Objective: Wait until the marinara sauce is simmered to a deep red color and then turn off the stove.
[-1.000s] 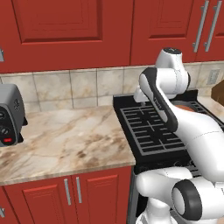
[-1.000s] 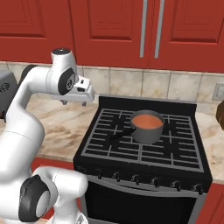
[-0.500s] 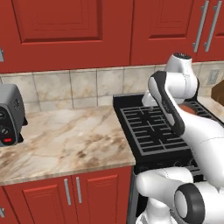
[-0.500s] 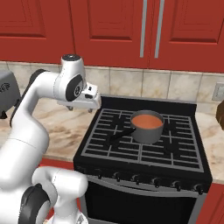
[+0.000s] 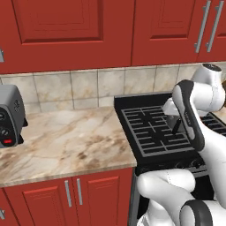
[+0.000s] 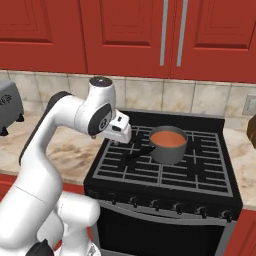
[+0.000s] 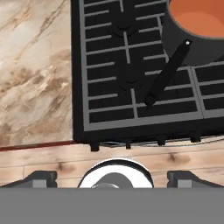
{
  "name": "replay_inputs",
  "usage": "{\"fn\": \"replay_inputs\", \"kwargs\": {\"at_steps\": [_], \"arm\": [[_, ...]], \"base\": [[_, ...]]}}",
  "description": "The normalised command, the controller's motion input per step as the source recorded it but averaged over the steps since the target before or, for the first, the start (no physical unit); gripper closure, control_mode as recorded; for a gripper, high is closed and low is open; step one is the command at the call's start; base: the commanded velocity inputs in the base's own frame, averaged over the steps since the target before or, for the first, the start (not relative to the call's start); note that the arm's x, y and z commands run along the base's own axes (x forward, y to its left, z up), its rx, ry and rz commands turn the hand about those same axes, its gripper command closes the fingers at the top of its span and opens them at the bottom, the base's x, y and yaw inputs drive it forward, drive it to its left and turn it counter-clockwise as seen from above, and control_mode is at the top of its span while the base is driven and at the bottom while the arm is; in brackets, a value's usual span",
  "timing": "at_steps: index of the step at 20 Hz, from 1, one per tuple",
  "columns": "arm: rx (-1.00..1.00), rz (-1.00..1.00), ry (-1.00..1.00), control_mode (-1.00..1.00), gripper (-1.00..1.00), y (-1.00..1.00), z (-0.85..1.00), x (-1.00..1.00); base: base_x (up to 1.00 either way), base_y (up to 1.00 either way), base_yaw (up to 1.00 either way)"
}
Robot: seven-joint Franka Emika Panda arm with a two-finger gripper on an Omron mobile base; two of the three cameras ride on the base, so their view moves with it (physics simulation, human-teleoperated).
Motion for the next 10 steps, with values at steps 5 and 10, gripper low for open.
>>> {"fn": "replay_inputs", "kwargs": {"at_steps": [5, 10], "arm": [[0.08, -0.13, 0.0, -1.0, -1.0, -0.73, -0.14, -0.37], [0.08, -0.11, 0.0, -1.0, -1.0, -0.68, -0.17, -0.46]], "base": [[0.0, 0.0, 0.0], [0.0, 0.0, 0.0]]}}
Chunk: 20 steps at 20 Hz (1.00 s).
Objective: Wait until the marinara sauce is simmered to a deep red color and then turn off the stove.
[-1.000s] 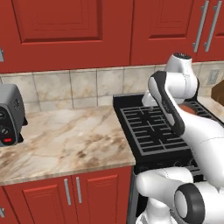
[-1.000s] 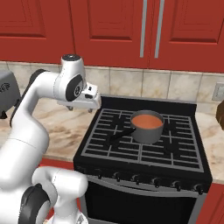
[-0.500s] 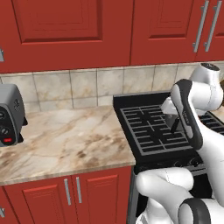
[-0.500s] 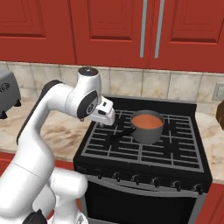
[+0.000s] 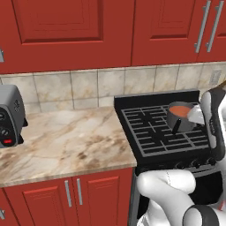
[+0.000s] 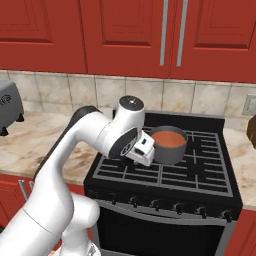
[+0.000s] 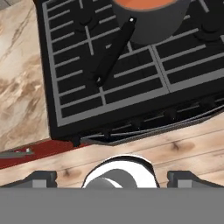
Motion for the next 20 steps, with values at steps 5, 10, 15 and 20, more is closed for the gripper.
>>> {"fn": "replay_inputs", "kwargs": {"at_steps": [5, 10, 15, 20], "arm": [[0.08, -0.01, -0.03, -1.0, -1.0, -0.48, -0.16, -0.41], [0.04, 0.0, -0.01, -1.0, -1.0, -0.29, -0.17, -0.26], [0.01, 0.01, -0.04, -1.0, -1.0, -0.33, -0.29, -0.05], [0.0, 0.09, -0.04, -1.0, -1.0, -0.49, -0.26, 0.0]], "base": [[0.0, 0.0, 0.0], [0.0, 0.0, 0.0], [0.0, 0.0, 0.0], [0.0, 0.0, 0.0]]}}
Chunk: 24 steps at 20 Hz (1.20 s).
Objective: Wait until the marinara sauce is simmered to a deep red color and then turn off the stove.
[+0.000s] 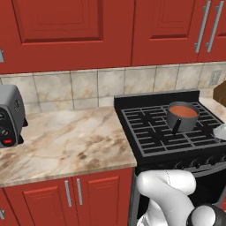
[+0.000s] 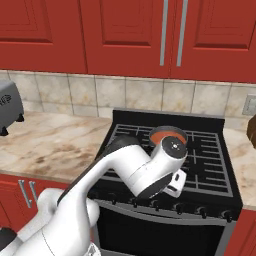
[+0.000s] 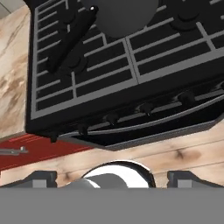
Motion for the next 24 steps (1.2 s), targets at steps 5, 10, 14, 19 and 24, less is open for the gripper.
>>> {"fn": "replay_inputs", "kwargs": {"at_steps": [5, 10, 14, 19, 24], "arm": [[0.0, 0.12, -0.05, -1.0, -1.0, -0.49, -0.25, 0.01], [0.0, 0.12, -0.1, -1.0, -1.0, -0.43, -0.38, 0.08], [-0.1, 0.15, -0.12, -1.0, -1.0, -0.27, -0.54, 0.19], [-0.22, 0.14, -0.12, -1.0, -1.0, -0.06, -0.41, 0.16], [-0.25, 0.12, -0.19, -1.0, -1.0, -0.04, -0.28, 0.02]], "base": [[0.0, 0.0, 0.0], [0.0, 0.0, 0.0], [0.0, 0.0, 0.0], [0.0, 0.0, 0.0], [0.0, 0.0, 0.0]]}}
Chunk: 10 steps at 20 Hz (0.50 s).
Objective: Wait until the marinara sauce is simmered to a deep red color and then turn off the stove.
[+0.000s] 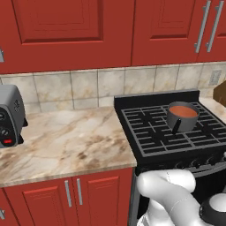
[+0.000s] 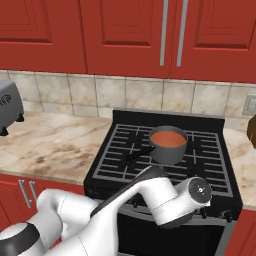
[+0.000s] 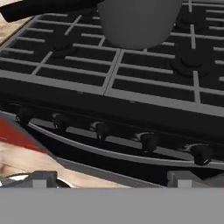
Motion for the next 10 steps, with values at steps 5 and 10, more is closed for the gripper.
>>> {"fn": "replay_inputs", "kwargs": {"at_steps": [5, 10], "arm": [[-0.28, 0.11, -0.23, -1.0, -1.0, -0.06, -0.16, 0.0], [-0.29, 0.1, -0.2, -1.0, -1.0, -0.04, -0.2, 0.0]], "base": [[0.0, 0.0, 0.0], [0.0, 0.0, 0.0]]}}
